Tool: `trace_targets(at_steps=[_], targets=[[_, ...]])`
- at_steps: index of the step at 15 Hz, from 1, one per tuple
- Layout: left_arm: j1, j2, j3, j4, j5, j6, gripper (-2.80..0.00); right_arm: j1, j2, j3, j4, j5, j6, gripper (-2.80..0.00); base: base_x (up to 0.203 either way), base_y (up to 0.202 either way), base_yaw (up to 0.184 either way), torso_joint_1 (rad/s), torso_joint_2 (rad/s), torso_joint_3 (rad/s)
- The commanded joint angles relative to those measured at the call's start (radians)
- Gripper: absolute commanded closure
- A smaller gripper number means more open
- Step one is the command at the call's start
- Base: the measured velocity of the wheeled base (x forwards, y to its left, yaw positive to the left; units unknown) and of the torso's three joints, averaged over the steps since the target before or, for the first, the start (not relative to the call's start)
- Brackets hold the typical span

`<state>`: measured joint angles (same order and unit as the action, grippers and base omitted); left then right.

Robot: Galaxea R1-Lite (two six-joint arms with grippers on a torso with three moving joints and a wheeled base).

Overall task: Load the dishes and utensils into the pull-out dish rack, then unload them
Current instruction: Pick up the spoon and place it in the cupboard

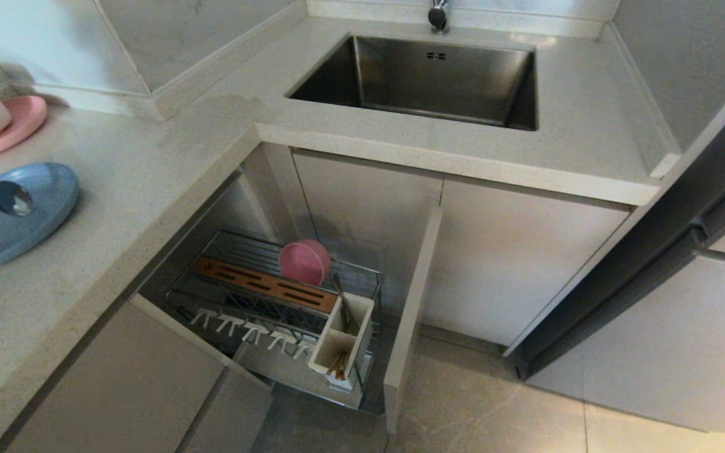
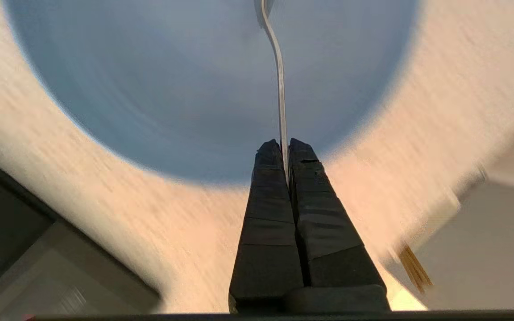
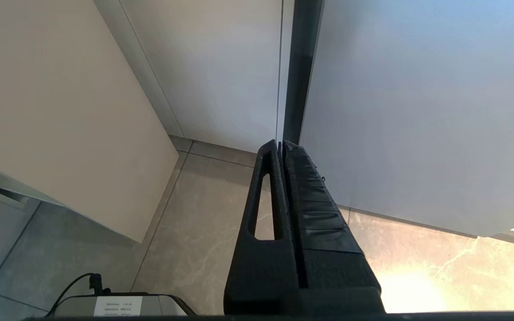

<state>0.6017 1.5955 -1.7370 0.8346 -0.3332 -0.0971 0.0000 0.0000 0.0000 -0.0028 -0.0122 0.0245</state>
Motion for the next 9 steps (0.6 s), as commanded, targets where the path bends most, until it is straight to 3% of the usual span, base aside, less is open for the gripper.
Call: trace_targets(at_steps=[1,4,9], targets=[[-0.028,-0.064,0.007,0.032,-0.001,-0.002,0.0,0.0,0.0,0.0,0.0,0.0,0.0,0.0,0.0,0.0,0.0,0.0,0.0,0.0],[-0.076,-0.13,0.016,0.111,-0.002,-0.004,0.0,0.0,0.002,0.0,0.0,0.0,0.0,0.0,0.0,0.0,0.0,0.0,0.0,0.0],[-0.088,-0.227,0.047,0.121,0.003,-0.004,0.0,0.0,0.002,0.0,0.0,0.0,0.0,0.0,0.0,0.0,0.0,0.0,0.0,0.0]])
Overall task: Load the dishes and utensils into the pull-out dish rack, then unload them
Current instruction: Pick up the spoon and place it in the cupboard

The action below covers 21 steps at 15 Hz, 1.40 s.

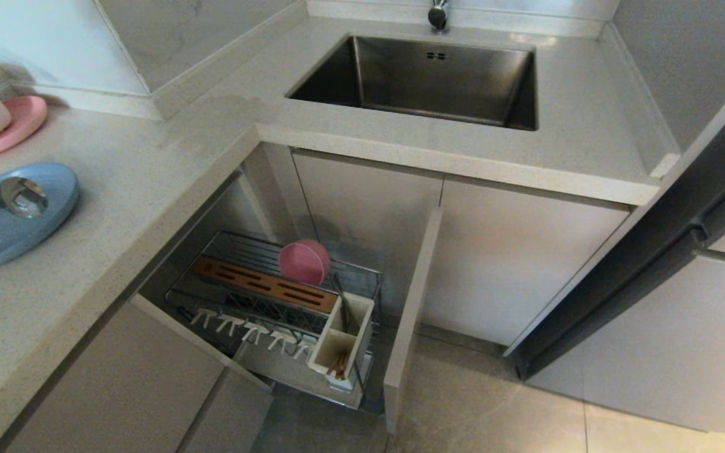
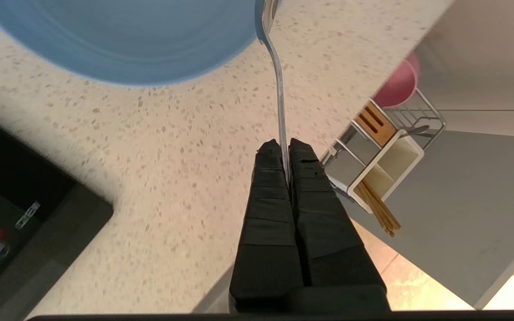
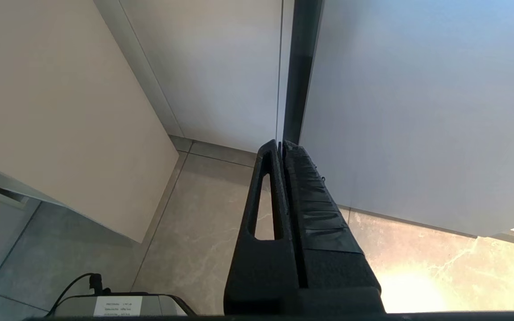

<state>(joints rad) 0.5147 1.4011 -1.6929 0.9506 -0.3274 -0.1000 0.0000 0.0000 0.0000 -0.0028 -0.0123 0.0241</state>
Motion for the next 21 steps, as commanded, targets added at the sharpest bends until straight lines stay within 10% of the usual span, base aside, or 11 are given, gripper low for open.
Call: trace_targets(at_steps=[1,5,21], targets=[[-0.001,-0.045,0.006,0.005,-0.001,0.0,0.0,0.0,0.001,0.0,0.0,0.0,0.0,0.0,0.0,0.0,0.0,0.0,0.0,0.0],[-0.034,-0.106,0.013,0.018,0.001,0.0,0.0,0.0,0.0,0.0,0.0,0.0,0.0,0.0,0.0,0.0,0.0,0.0,0.0,0.0],[-0.569,0.052,0.107,0.158,0.043,0.007,0.0,0.0,0.002,0.0,0.0,0.0,0.0,0.0,0.0,0.0,0.0,0.0,0.0,0.0]])
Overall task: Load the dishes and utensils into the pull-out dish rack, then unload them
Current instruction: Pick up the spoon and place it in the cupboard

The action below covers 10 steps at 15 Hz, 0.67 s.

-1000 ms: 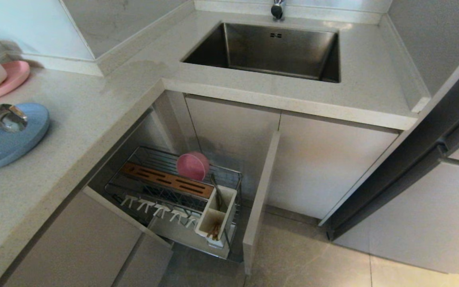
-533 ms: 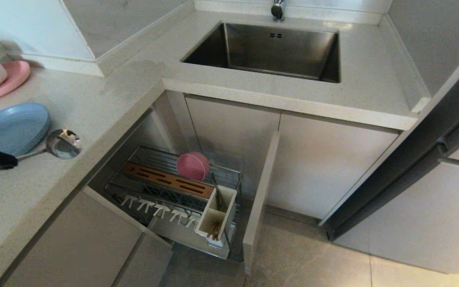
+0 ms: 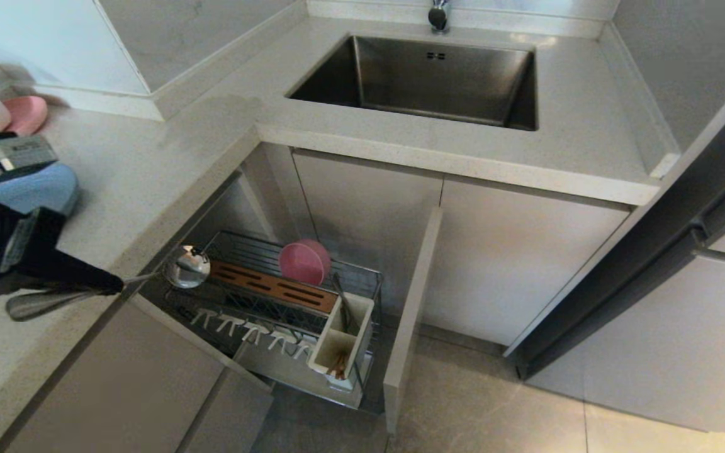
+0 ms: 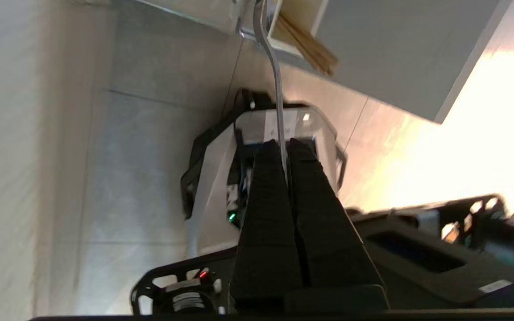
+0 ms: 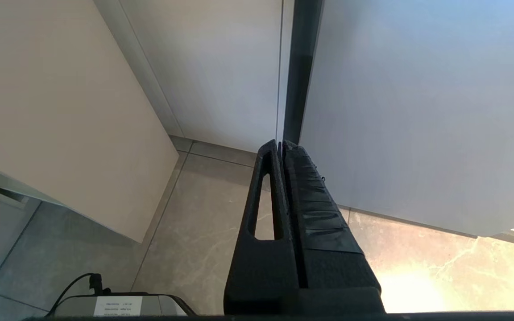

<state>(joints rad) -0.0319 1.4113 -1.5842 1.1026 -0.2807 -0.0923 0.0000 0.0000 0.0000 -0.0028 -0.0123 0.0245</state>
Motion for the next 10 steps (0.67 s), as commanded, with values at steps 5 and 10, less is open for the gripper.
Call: trace_targets(at_steps=[5,10], targets=[[-0.206,0.134,-0.059,0.002,0.077,-0.007,0.0,0.0,0.002,0.0,0.0,0.0,0.0,0.0,0.0,0.0,0.0,0.0,0.0,0.0],[-0.291,0.29,-0.144,0.0,0.271,-0.037,0.0,0.0,0.002,0.0,0.0,0.0,0.0,0.0,0.0,0.0,0.0,0.0,0.0,0.0]])
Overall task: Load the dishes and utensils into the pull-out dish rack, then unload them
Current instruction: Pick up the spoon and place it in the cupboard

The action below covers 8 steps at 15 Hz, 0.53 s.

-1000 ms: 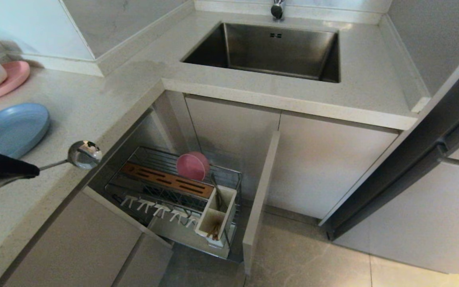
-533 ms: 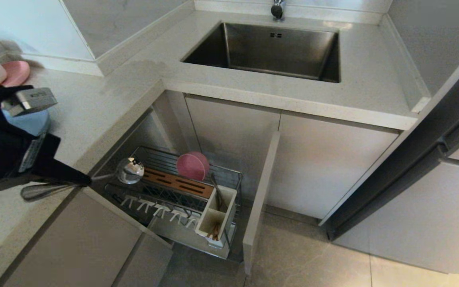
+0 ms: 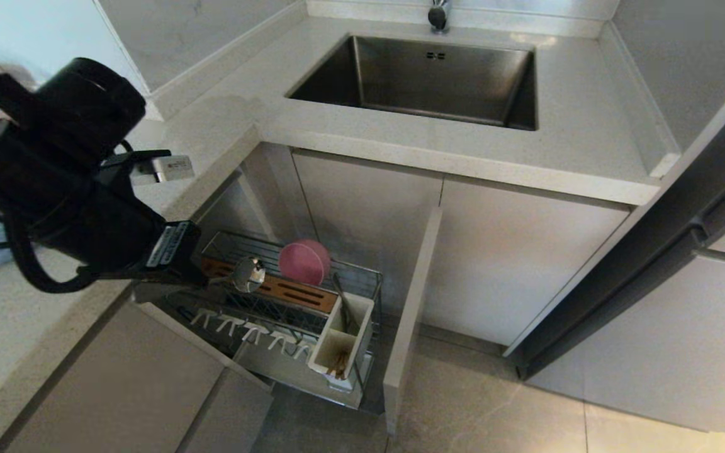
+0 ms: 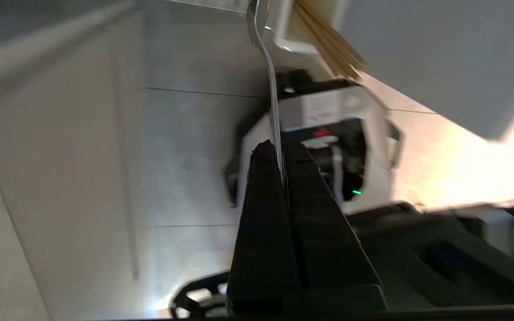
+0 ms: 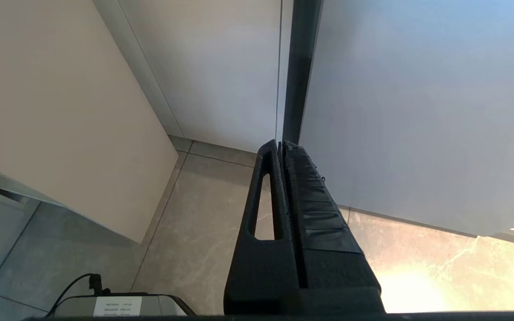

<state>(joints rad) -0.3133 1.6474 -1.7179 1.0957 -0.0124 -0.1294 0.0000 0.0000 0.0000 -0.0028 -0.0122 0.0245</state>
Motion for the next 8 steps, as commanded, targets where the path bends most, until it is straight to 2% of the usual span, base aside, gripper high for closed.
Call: trace_targets(at_steps=[1,8], targets=[[-0.02,0.082,-0.038,0.006,0.026,-0.003,0.0,0.0,0.001,0.0,0.0,0.0,0.0,0.0,0.0,0.0,0.0,0.0,0.0,0.0],[-0.111,0.249,-0.165,0.011,0.054,-0.061,0.0,0.0,0.0,0.0,0.0,0.0,0.0,0.0,0.0,0.0,0.0,0.0,0.0,0.0]])
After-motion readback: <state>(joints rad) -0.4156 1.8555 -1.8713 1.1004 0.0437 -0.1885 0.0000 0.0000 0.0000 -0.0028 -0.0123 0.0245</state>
